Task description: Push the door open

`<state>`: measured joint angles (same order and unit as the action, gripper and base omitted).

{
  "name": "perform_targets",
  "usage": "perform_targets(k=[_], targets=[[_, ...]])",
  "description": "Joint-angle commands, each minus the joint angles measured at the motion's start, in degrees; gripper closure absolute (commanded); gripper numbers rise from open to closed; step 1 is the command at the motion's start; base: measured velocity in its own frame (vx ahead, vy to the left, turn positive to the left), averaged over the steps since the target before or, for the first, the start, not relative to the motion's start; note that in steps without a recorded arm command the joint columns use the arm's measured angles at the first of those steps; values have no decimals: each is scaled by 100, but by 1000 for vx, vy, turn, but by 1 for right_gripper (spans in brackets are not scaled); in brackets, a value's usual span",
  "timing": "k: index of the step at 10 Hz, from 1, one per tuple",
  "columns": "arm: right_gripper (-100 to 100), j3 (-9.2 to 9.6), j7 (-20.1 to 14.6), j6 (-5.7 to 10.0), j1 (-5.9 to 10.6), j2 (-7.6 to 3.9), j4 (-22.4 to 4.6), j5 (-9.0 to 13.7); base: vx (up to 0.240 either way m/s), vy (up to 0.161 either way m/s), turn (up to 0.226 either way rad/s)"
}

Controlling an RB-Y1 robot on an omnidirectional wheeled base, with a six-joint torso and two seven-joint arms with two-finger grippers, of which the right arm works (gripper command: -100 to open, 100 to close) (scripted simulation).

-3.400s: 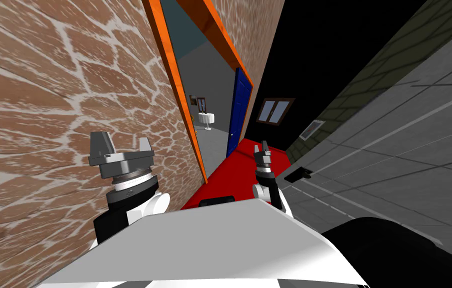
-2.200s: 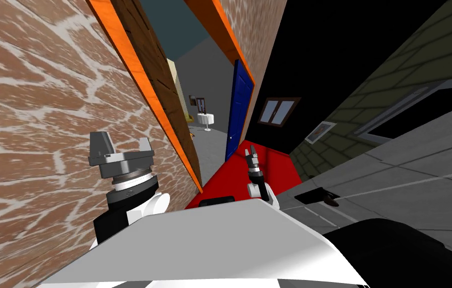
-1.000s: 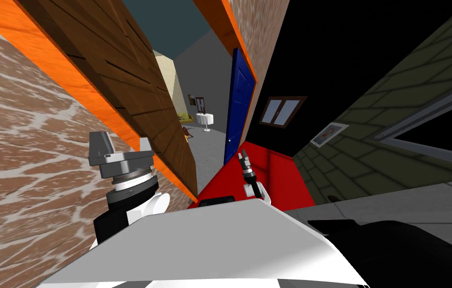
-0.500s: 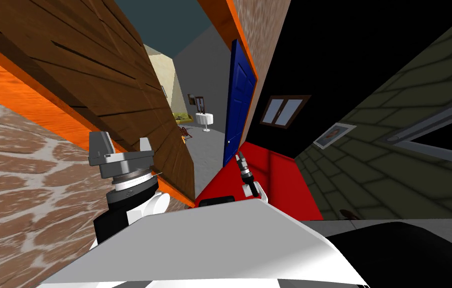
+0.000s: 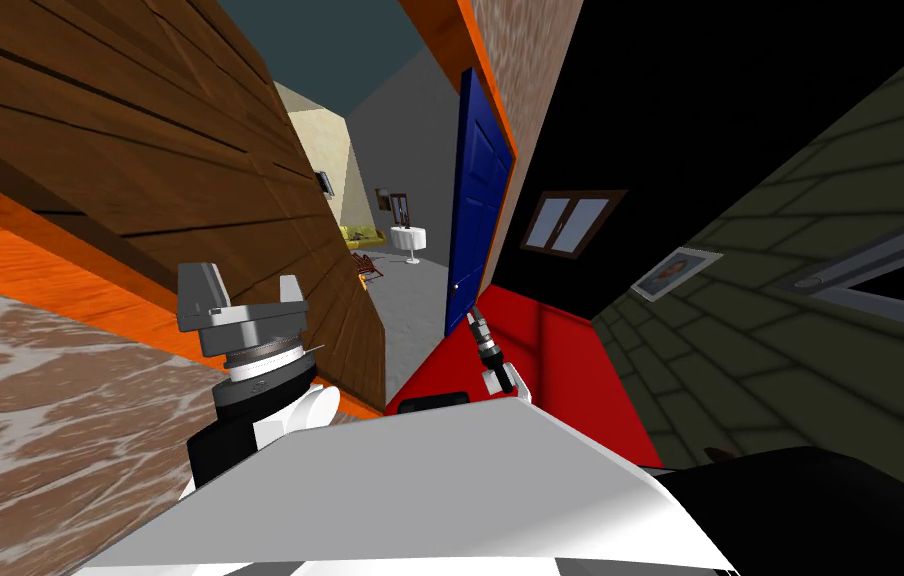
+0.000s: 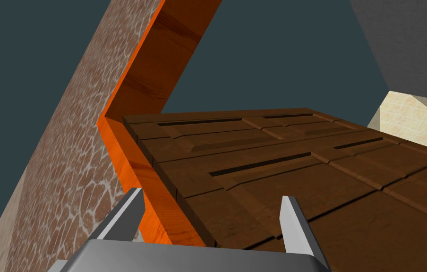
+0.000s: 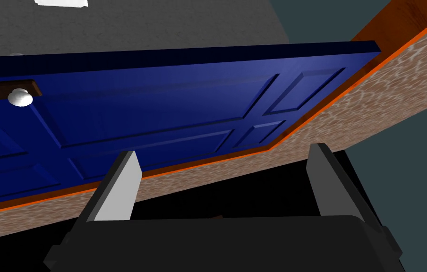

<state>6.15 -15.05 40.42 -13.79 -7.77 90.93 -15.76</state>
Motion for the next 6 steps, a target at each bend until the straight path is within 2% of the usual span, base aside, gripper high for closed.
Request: perform_targets(k=[1, 6], targets=[[-100, 35, -79, 60, 60, -26, -163, -65, 106, -60, 9], [-100, 141, -285, 263, 273, -74, -722, -267, 96, -65, 10]])
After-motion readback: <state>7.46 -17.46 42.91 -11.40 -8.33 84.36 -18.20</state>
